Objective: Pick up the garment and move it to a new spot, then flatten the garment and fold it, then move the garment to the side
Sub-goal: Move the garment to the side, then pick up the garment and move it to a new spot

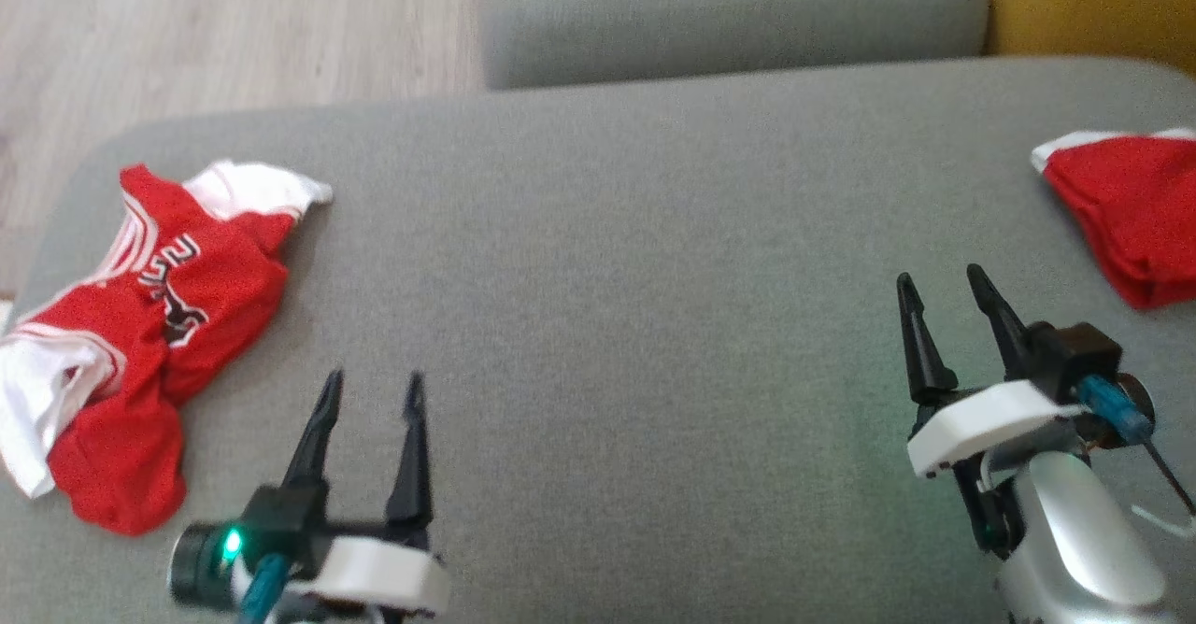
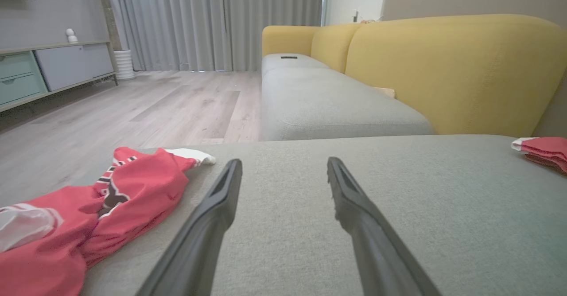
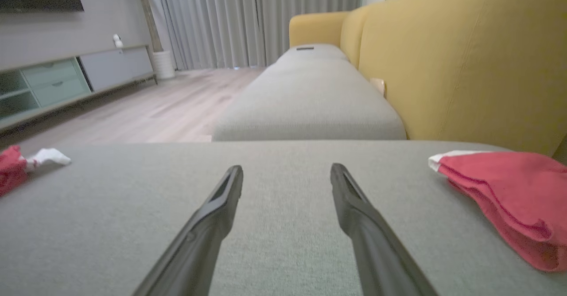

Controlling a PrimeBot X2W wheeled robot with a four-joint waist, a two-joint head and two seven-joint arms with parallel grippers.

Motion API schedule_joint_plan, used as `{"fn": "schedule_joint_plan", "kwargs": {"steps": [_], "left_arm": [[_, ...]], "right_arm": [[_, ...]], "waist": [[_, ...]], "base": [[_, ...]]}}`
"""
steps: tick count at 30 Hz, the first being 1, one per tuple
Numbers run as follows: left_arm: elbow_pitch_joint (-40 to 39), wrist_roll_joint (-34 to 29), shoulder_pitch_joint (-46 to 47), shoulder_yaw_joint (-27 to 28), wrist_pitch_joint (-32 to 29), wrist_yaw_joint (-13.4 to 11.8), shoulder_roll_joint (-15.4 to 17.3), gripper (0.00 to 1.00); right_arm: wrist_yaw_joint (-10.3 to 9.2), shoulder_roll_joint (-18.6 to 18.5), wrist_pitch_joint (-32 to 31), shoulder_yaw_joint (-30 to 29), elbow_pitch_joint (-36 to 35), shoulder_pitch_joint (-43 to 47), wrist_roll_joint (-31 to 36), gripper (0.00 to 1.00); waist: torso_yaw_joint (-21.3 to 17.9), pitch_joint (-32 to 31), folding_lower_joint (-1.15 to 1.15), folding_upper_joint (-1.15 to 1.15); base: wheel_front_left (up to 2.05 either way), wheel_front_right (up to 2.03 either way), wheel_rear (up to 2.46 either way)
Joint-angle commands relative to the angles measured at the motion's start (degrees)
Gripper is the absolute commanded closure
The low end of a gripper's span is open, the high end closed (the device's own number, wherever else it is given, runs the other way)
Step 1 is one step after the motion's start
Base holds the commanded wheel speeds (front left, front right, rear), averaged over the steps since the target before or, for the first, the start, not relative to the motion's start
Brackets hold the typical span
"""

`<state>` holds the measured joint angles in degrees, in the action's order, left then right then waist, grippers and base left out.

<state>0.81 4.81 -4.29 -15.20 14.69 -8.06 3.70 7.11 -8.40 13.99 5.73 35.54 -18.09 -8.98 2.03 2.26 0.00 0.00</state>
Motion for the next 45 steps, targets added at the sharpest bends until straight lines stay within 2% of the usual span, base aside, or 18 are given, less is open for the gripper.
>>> {"fn": "schedule_joint_plan", "kwargs": {"steps": [1,8,16,23,38,45], "left_arm": [[-1.48,0.97,-0.02,3.21,0.31,-0.25,0.26,0.00],[-0.58,2.45,-2.32,6.04,0.31,-0.23,-0.07,0.00],[-0.60,1.92,-2.60,8.56,0.31,1.09,-0.43,0.00],[-1.70,0.08,-2.28,9.70,0.31,2.54,-0.50,0.00],[-4.28,-2.48,-2.06,10.70,0.31,3.72,-0.43,0.00],[-4.35,-3.32,-1.89,10.67,0.31,3.48,-0.47,0.00]], "right_arm": [[0.37,-0.62,0.96,1.90,-5.42,0.40,-1.55,0.00],[0.37,-0.23,0.99,4.13,-14.29,5.86,-2.25,0.00],[0.37,-0.26,1.00,4.93,-18.57,8.68,-3.35,0.00],[0.37,0.32,1.00,3.97,-19.66,9.66,-3.83,0.00],[0.37,-0.06,1.00,3.22,-19.47,12.00,-3.55,0.00],[0.37,0.26,1.00,3.92,-19.17,12.37,-3.69,0.00]], "waist": [[-0.37,-3.33,0.00,0.00],[-1.52,-5.02,0.00,0.00],[-1.34,-5.22,0.00,0.00],[-0.57,-4.87,0.00,0.00],[1.22,-4.15,0.00,0.00],[5.32,-4.13,0.00,0.00]], "base": [[0.00,0.00,0.00],[0.00,0.00,0.00],[0.00,0.00,0.00],[0.00,0.00,0.00],[0.00,0.00,0.00],[0.00,0.00,0.00]]}}
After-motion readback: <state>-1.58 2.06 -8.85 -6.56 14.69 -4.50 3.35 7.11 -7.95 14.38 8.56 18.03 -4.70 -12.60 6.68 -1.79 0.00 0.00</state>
